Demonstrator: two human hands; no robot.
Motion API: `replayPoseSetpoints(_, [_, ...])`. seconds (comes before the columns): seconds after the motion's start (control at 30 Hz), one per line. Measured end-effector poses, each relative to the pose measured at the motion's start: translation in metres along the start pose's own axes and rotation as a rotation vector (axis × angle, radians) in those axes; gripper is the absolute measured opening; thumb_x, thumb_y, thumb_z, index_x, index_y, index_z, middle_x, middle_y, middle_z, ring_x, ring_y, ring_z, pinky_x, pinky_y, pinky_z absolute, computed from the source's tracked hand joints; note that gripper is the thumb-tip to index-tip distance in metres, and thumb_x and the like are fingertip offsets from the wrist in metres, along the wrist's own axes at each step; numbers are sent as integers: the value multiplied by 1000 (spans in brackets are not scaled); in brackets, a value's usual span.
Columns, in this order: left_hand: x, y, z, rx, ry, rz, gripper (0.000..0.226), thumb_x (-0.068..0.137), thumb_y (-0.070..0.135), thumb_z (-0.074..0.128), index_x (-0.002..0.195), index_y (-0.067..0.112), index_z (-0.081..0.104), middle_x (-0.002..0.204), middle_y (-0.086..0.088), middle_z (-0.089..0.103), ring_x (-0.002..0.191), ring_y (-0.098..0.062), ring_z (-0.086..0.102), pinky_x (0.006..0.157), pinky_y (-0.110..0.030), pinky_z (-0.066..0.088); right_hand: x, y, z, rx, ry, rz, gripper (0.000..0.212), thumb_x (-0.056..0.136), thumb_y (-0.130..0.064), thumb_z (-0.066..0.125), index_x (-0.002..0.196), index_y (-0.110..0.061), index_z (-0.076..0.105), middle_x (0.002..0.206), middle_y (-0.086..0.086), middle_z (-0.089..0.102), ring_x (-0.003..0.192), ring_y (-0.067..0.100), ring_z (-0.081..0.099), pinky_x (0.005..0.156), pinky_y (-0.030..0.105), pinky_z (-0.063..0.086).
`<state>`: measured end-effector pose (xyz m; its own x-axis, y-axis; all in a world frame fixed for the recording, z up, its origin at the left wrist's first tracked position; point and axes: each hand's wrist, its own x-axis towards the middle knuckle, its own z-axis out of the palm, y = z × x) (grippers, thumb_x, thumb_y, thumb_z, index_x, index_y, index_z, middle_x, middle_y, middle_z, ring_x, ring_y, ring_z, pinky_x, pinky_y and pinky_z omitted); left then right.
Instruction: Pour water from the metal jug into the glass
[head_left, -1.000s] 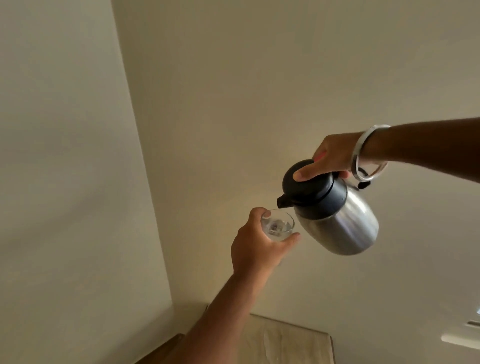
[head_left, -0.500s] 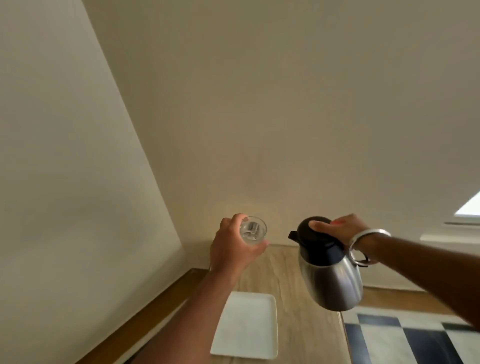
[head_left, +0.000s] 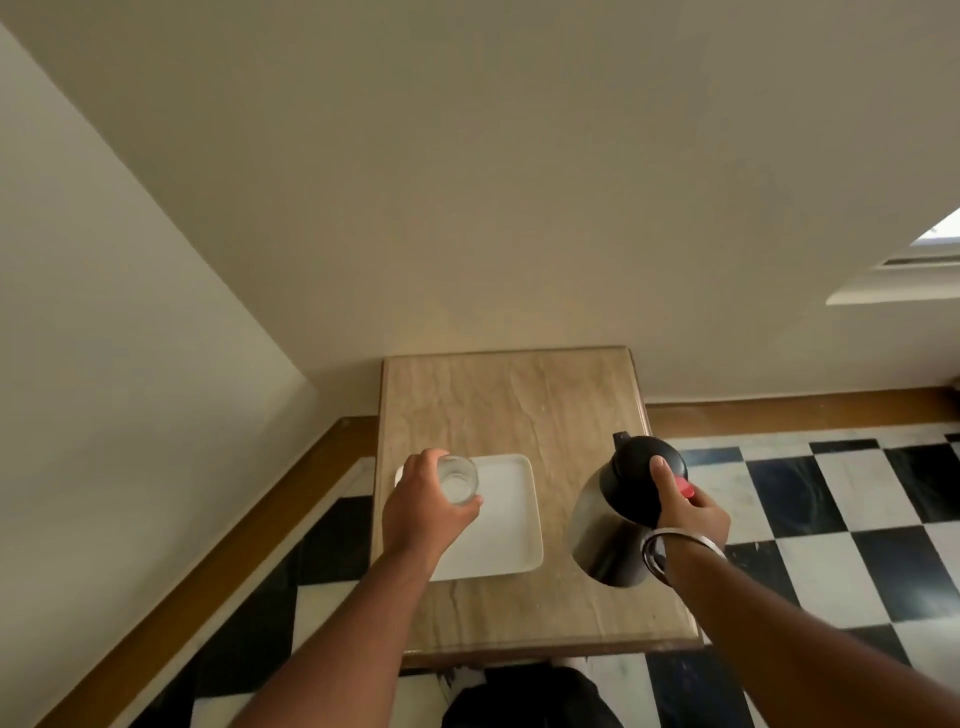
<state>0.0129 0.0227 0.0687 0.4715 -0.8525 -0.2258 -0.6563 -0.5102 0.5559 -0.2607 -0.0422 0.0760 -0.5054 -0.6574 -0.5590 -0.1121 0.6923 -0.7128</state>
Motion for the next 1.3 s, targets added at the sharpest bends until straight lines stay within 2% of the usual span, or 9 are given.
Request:
replayPoseSetpoints(0.2, [17,-33,77,54,-56,-46,72,61,50,82,120,25,51,116,6,61,92,-18,62,64,-27,41,43,55,38,151,22,14,81,65,-61,78,131,-15,65,116,4,70,103,27,64,82,32,51])
replayPoseSetpoints(0.37, [27,-54,121,99,-81,-49,73,62,49,83,122,24,49,117,5,60,91,-17,62,62,-25,42,69,80,59,236,74,3,68,72,-58,76,123,-13,71,111,9,75,99,28,70,83,36,60])
replayPoseSetpoints(0.5, [33,-64,144,111,-97,-53,73,64,47,83,123,23,48,118,3,60,93,-19,62,65,-29,47,71,89,69,277,32,-36,34,76,-51,76,104,-33,73,75,-18,71,71,13,64,53,15,53])
replayPoseSetpoints(0.6, [39,-70,156,129,-132,-64,73,65,45,82,125,22,48,120,2,59,95,-21,62,66,-30,46,69,102,73,237,-2,-48,56,82,-48,74,132,-25,64,104,-1,72,85,17,66,60,21,55])
replayPoseSetpoints(0.73, [42,-80,164,144,-147,-69,74,65,42,83,128,21,49,124,1,59,99,-22,62,71,-32,50,70,120,73,209,-51,-82,66,84,-49,71,141,-22,53,129,14,63,96,27,61,68,30,55])
replayPoseSetpoints(0.9, [49,-84,169,108,-128,-79,74,66,38,83,129,22,47,125,0,59,101,-24,62,75,-36,52,73,122,74,212,-71,-42,84,64,-64,69,135,-22,52,125,17,62,90,28,58,65,30,53])
replayPoseSetpoints(1.07, [46,-84,167,149,-166,-81,85,67,41,85,137,25,40,133,-1,55,108,-26,59,77,-39,54,76,124,69,132,-116,-75,64,85,-53,67,137,-21,47,116,12,63,90,26,62,67,29,53])
replayPoseSetpoints(1.2, [41,-74,149,255,-268,-66,110,65,52,84,151,26,19,153,-2,37,133,-27,41,90,-42,49,70,112,56,-117,-142,-206,61,91,-54,60,141,-21,45,103,1,65,93,23,65,66,26,51])
replayPoseSetpoints(1.3, [40,-56,123,324,-276,11,121,64,58,82,153,26,7,160,-5,24,144,-28,24,104,-44,41,67,83,43,-338,-162,-332,81,87,-50,69,151,-17,33,144,17,51,126,33,54,99,51,51])
